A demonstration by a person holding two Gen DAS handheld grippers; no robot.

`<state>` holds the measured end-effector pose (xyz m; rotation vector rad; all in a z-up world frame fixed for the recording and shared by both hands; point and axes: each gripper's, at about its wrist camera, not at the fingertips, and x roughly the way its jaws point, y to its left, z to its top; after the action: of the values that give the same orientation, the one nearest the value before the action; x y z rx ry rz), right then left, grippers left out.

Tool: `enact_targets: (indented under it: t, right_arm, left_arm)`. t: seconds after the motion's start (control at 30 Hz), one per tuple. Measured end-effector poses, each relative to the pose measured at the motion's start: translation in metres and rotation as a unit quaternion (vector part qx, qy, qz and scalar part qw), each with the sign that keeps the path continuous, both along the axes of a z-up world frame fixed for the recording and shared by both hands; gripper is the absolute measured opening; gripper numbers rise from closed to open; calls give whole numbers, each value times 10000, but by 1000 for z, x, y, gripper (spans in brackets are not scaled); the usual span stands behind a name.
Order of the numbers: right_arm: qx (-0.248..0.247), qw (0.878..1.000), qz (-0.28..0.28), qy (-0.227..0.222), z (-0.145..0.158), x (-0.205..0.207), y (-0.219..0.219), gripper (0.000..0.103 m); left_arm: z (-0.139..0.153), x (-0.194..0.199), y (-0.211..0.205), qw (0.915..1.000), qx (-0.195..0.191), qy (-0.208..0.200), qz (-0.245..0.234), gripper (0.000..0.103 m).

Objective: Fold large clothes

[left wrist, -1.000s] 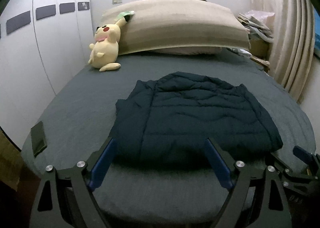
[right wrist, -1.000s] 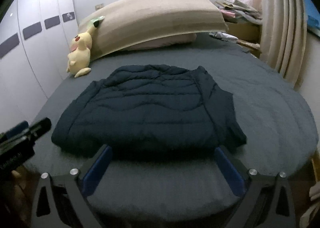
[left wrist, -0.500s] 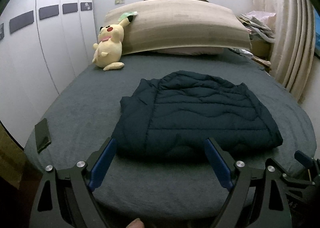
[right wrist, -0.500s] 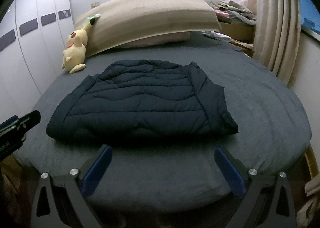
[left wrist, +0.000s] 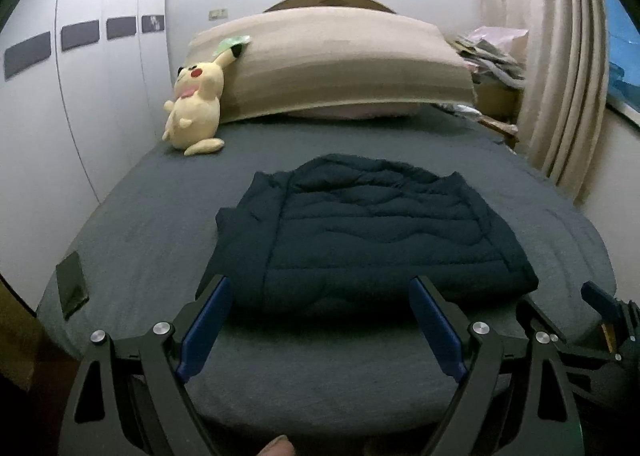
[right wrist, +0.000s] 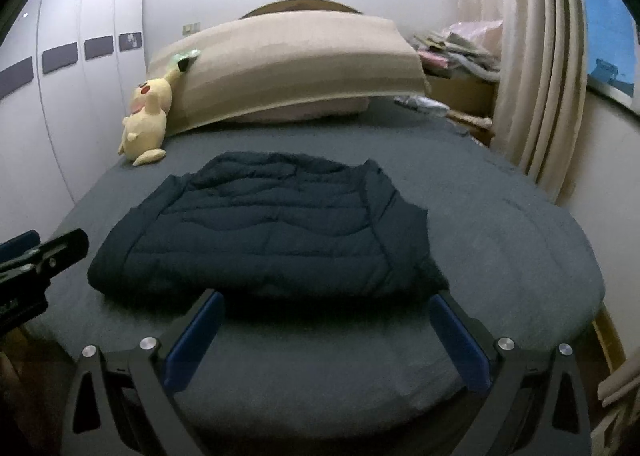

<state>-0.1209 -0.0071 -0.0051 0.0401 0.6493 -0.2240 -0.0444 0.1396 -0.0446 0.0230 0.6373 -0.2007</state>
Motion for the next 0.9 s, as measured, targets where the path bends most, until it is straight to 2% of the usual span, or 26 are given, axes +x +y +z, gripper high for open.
enact_targets:
  t: [0.17,0.27,0.37,0.67,0.9]
  right_arm:
    - [23,10000,4,-14,2,0,-2,103]
    - [33,10000,14,-10,2,0,-2,103]
    - [13,10000,26,-21,3,-1,-1,103]
    - [-18,10000,-17,-79,4,-2,-1,103]
    - [-25,9999,-19,-111,6,-2,0,103]
  left_arm:
    - [2,-1,-3,9999,126,-22,70,98]
    - [3,-1,0,10000,51,-31,77,99]
    - [4,-1,-1,9995,160,-131,234,99]
    - [4,0,-2,9993,296,-53,239,99]
    - [4,2,5,9995,217,10,234,99]
